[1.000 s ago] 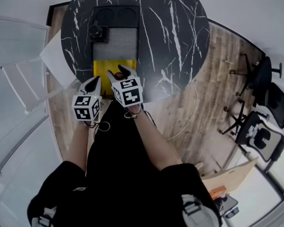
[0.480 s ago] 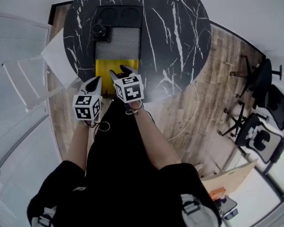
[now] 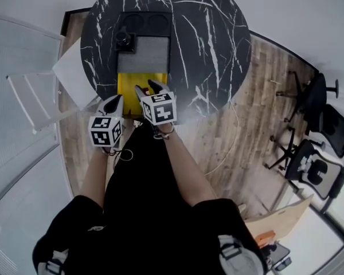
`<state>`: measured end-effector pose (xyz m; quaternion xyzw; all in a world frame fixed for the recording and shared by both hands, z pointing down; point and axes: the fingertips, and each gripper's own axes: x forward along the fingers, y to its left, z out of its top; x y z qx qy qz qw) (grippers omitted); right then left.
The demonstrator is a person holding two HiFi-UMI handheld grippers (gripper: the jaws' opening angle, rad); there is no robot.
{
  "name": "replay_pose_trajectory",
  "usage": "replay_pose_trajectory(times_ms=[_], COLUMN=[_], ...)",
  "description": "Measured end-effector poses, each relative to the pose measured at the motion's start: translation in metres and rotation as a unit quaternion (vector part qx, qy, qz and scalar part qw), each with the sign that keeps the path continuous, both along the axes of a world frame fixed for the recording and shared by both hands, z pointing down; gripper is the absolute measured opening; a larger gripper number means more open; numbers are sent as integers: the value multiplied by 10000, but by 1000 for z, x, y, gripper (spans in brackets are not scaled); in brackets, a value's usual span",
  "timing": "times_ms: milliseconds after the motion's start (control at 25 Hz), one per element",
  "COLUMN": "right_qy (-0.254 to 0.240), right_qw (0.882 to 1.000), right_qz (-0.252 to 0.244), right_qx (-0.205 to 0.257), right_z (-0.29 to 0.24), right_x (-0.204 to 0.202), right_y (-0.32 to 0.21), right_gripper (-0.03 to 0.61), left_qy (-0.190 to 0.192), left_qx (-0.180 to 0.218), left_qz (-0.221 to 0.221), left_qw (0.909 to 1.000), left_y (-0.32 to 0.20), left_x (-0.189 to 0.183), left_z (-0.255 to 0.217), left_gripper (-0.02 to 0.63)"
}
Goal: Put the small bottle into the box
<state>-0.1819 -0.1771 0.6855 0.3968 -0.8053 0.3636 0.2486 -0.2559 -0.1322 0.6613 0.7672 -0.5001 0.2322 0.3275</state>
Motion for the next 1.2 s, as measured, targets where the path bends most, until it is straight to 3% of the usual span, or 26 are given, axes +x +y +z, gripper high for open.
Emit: replay_pose_trajectory(times_ms=[320,520,920,1200], right_qy=[166,133,-118,-303], right_qw=[9983,9945,9858,9713], right_qz=[6,84,-254,-450], right_qx=[560,1031,1657,2315], right_z=[-44,-79,-141,-197], right_x=[13,29,53,82], right_y=[19,22,31,53], right_gripper=[142,8,-3,-3], left_qy=[153,235,98,-135], left_qx=[337,628,1111,1391], left_qz=[77,-104,-671,-981], left_qw=[9993,9977,9915,9853], left_y=[6,6,18,50], left_x=[9,18,36,59], left_z=[-33,-61,-116,-153], left_gripper=[0,0,0,0])
